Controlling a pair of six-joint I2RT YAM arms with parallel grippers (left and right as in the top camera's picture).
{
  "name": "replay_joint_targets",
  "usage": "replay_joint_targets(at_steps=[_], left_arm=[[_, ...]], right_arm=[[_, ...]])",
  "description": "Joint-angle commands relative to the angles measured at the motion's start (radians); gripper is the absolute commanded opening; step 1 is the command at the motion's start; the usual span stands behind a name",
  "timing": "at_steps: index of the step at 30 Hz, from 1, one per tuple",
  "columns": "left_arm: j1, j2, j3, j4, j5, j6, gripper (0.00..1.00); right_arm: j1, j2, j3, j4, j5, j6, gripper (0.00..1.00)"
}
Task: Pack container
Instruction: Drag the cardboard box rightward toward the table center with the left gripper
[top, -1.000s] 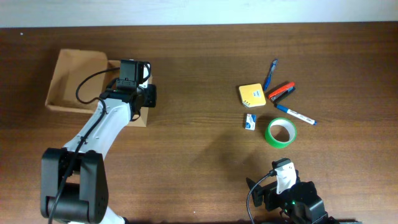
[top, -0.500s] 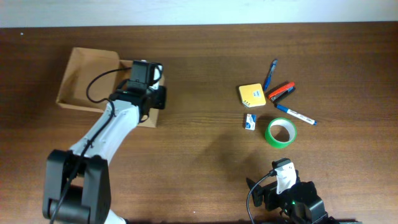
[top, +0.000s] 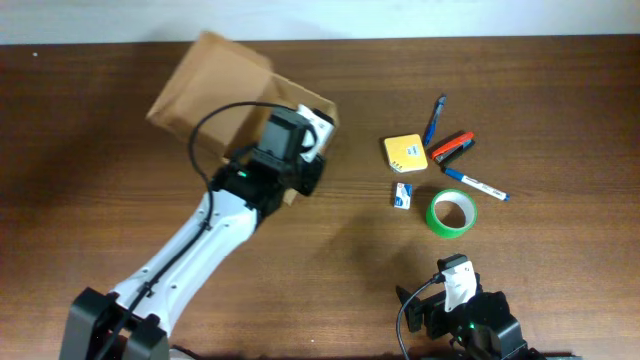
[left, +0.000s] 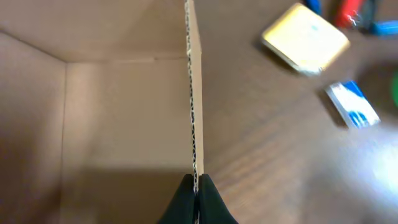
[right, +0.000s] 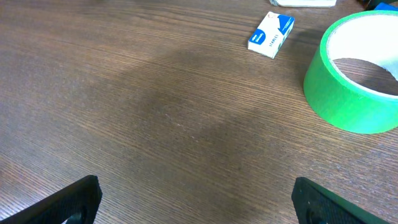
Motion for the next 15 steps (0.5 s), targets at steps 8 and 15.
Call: replay_joint_targets(at_steps=[8, 15], left_arm=[[-0.085, -0.020, 0.023, -0.034, 0.111, 0.472, 0.02], [-0.085, -0.020, 0.023, -0.083, 0.205, 0.605, 0.02]], right_arm=[[0.009, -0.010, -0.007, 0.003, -0.002, 0.010, 0.99], [0.009, -0.010, -0.007, 0.003, -0.002, 0.010, 0.99]])
